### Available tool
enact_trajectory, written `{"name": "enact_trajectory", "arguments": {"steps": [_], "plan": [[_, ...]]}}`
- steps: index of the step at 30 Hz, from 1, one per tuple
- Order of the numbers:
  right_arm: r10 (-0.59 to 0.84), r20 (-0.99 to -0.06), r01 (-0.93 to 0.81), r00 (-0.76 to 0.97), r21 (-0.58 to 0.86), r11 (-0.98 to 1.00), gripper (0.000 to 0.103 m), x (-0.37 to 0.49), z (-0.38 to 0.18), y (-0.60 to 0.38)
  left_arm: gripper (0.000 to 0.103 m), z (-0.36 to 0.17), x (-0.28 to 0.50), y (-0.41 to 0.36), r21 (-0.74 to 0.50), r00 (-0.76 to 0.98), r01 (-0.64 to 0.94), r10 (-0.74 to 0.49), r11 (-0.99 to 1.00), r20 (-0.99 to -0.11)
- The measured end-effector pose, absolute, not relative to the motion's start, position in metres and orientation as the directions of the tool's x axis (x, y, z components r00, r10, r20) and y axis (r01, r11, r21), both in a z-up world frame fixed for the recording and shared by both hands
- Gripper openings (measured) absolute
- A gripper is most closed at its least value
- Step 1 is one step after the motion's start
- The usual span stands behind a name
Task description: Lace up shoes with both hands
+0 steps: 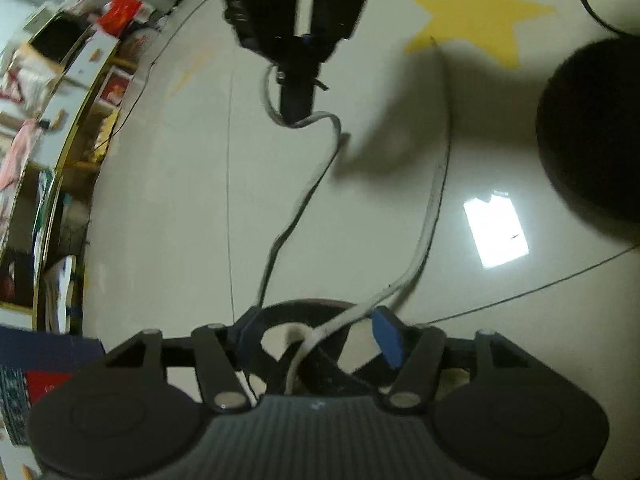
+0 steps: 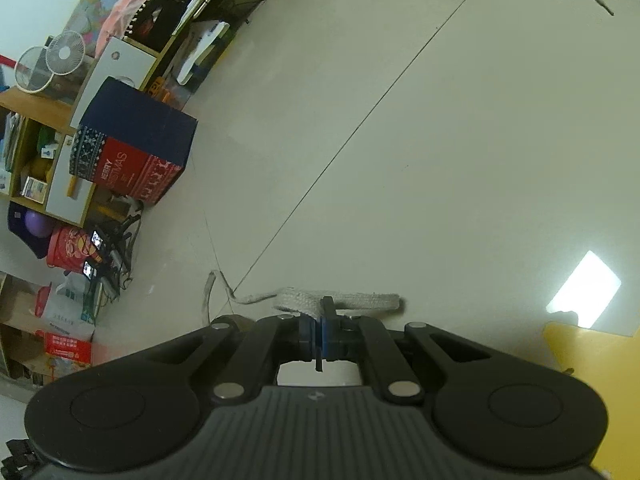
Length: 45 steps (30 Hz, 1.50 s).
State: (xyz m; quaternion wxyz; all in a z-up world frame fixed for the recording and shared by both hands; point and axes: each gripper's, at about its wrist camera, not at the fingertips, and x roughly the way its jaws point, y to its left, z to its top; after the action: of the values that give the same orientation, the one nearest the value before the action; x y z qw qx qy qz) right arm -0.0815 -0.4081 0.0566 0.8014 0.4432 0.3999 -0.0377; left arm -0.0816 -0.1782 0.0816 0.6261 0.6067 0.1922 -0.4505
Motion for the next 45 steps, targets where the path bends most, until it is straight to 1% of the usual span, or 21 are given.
{"name": "enact_trajectory", "arguments": {"steps": [3,5,6,8,9,10,13,14,16,18,20,24,26,28,31,34,36,39,42,43,45], "plan": [[0.289,-0.671,0.415,0.683,0.682,0.602,0.002,-0.084,0.059,-0.412,0.062,0.076,-0.077,-0.188,0.55,0.487,0.815,-0.302,-0.18,-0.82],[0.285,-0.668,0.416,0.687,0.684,0.599,0.003,-0.085,0.06,-0.415,0.048,0.07,-0.071,-0.193,0.497,0.441,0.85,-0.28,-0.172,-0.852],[0.284,-0.667,0.418,0.688,0.685,0.596,0.003,-0.085,0.06,-0.416,0.047,0.067,-0.071,-0.194,0.495,0.439,0.852,-0.281,-0.171,-0.853],[0.284,-0.665,0.419,0.69,0.688,0.593,0.003,-0.086,0.06,-0.419,0.026,0.067,-0.074,-0.191,0.506,0.45,0.848,-0.291,-0.156,-0.844],[0.284,-0.664,0.418,0.692,0.689,0.592,0.003,-0.087,0.06,-0.42,0.013,0.072,-0.07,-0.191,0.498,0.449,0.861,-0.3,-0.107,-0.842],[0.283,-0.662,0.417,0.694,0.691,0.591,0.003,-0.087,0.06,-0.421,0.002,0.077,-0.067,-0.19,0.487,0.449,0.871,-0.309,-0.058,-0.839],[0.277,-0.654,0.417,0.704,0.697,0.583,0.003,-0.086,0.06,-0.424,0.002,0.094,-0.055,-0.18,0.481,0.477,0.873,-0.337,0.078,-0.811],[0.277,-0.651,0.417,0.707,0.7,0.58,0.003,-0.086,0.06,-0.425,0.002,0.104,-0.049,-0.172,0.458,0.483,0.875,-0.36,0.158,-0.799],[0.274,-0.644,0.414,0.714,0.705,0.576,0.003,-0.087,0.061,-0.426,0.002,0.126,-0.039,-0.154,0.382,0.486,0.869,-0.408,0.314,-0.773],[0.272,-0.636,0.406,0.722,0.708,0.578,0.003,-0.088,0.062,-0.428,0.002,0.145,-0.033,-0.129,0.269,0.473,0.859,-0.476,0.435,-0.741],[0.27,-0.634,0.408,0.725,0.71,0.573,0.003,-0.089,0.062,-0.431,0.002,0.155,-0.029,-0.107,0.212,0.51,0.814,-0.491,0.541,-0.706],[0.266,-0.635,0.414,0.725,0.71,0.569,0.003,-0.089,0.061,-0.431,0.002,0.167,-0.013,-0.064,0.091,0.62,0.653,-0.461,0.752,-0.635],[0.269,-0.635,0.41,0.724,0.71,0.572,0.003,-0.088,0.061,-0.429,0.002,0.163,-0.001,-0.046,-0.005,0.645,0.565,-0.446,0.825,-0.62],[0.275,-0.633,0.4,0.724,0.71,0.58,0.003,-0.087,0.063,-0.425,0.002,0.157,0.008,-0.032,-0.108,0.638,0.505,-0.455,0.856,-0.621],[0.277,-0.633,0.389,0.723,0.704,0.594,0.003,-0.086,0.065,-0.42,0.002,0.151,0.008,-0.016,-0.18,0.663,0.427,-0.442,0.886,-0.605],[0.275,-0.635,0.392,0.722,0.702,0.594,0.003,-0.087,0.065,-0.419,0.002,0.151,0.009,0.005,-0.257,0.709,0.33,-0.418,0.908,-0.567],[0.273,-0.637,0.396,0.72,0.702,0.592,0.003,-0.087,0.064,-0.419,0.002,0.153,0.01,0.019,-0.288,0.755,0.265,-0.383,0.92,-0.532],[0.267,-0.635,0.394,0.725,0.7,0.596,0.003,-0.089,0.067,-0.419,0.002,0.158,0.013,0.038,-0.285,0.816,0.158,-0.287,0.946,-0.501],[0.242,-0.622,0.387,0.744,0.698,0.603,0.003,-0.09,0.076,-0.419,0.002,0.151,0.028,0.065,-0.311,0.805,0.061,-0.231,0.948,-0.546],[0.241,-0.617,0.383,0.749,0.7,0.603,0.003,-0.09,0.078,-0.419,0.002,0.148,0.03,0.068,-0.334,0.785,0.075,-0.262,0.939,-0.561],[0.255,-0.614,0.373,0.747,0.705,0.603,0.002,-0.086,0.08,-0.417,0.003,0.142,0.032,0.06,-0.359,0.72,0.181,-0.372,0.916,-0.586]]}}
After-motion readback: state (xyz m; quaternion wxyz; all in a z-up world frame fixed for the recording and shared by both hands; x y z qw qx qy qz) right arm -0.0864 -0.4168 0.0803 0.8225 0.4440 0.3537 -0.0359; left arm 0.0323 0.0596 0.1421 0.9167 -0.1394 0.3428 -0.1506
